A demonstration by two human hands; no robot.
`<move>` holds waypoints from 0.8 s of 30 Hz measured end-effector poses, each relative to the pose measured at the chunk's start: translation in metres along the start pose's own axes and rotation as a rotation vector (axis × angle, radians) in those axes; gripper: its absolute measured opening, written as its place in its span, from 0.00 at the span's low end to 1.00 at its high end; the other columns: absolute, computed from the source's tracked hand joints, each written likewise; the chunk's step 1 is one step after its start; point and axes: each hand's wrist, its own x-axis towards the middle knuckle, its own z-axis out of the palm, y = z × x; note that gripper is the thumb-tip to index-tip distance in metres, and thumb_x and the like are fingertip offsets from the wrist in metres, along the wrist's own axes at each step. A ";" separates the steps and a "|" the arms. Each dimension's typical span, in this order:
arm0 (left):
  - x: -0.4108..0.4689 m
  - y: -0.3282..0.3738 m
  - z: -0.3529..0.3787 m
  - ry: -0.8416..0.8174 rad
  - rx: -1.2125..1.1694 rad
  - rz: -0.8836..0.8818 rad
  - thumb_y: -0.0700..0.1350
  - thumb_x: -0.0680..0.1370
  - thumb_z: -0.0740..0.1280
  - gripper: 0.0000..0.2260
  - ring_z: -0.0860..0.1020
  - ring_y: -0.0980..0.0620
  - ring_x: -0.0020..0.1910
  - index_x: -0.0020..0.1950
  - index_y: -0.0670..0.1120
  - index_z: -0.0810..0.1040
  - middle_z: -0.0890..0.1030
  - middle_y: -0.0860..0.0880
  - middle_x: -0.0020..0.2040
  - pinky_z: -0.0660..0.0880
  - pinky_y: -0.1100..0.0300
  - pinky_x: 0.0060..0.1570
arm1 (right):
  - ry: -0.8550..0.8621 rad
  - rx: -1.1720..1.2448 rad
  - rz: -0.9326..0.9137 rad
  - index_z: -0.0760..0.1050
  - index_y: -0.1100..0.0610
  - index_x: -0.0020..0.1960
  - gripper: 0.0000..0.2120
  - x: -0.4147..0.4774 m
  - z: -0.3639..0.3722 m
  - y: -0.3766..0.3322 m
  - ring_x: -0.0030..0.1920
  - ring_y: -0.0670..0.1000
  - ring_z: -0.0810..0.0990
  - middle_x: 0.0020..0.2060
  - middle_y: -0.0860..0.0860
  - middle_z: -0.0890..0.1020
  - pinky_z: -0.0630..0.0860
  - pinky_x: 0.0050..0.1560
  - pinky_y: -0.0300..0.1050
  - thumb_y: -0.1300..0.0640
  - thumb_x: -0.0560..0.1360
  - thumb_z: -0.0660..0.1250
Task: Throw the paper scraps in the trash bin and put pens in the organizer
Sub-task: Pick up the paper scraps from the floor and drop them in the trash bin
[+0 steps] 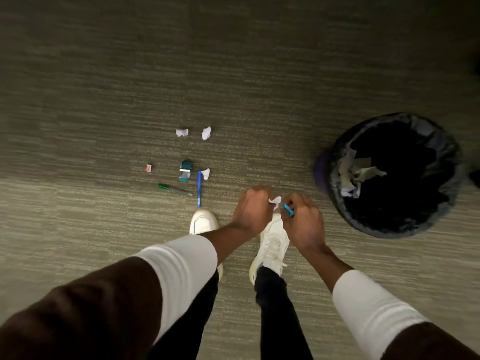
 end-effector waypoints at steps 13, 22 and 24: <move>0.031 0.165 0.019 0.032 -0.231 0.060 0.44 0.78 0.72 0.08 0.82 0.35 0.53 0.52 0.40 0.82 0.85 0.37 0.51 0.77 0.49 0.50 | 0.377 0.207 0.287 0.77 0.58 0.60 0.16 0.004 -0.117 0.073 0.52 0.61 0.84 0.53 0.59 0.83 0.79 0.56 0.57 0.61 0.73 0.71; 0.031 0.189 0.032 -0.141 -0.200 0.164 0.37 0.76 0.68 0.22 0.80 0.34 0.60 0.70 0.38 0.70 0.82 0.37 0.61 0.79 0.45 0.55 | 0.459 0.261 0.365 0.74 0.61 0.63 0.20 -0.002 -0.115 0.097 0.50 0.58 0.83 0.57 0.59 0.81 0.80 0.55 0.61 0.68 0.73 0.59; 0.026 0.179 0.030 -0.122 -0.206 0.175 0.38 0.77 0.68 0.19 0.81 0.35 0.58 0.68 0.41 0.72 0.82 0.39 0.60 0.80 0.45 0.54 | 0.457 0.259 0.333 0.74 0.59 0.62 0.18 -0.006 -0.111 0.095 0.50 0.59 0.83 0.56 0.59 0.81 0.79 0.55 0.62 0.67 0.73 0.60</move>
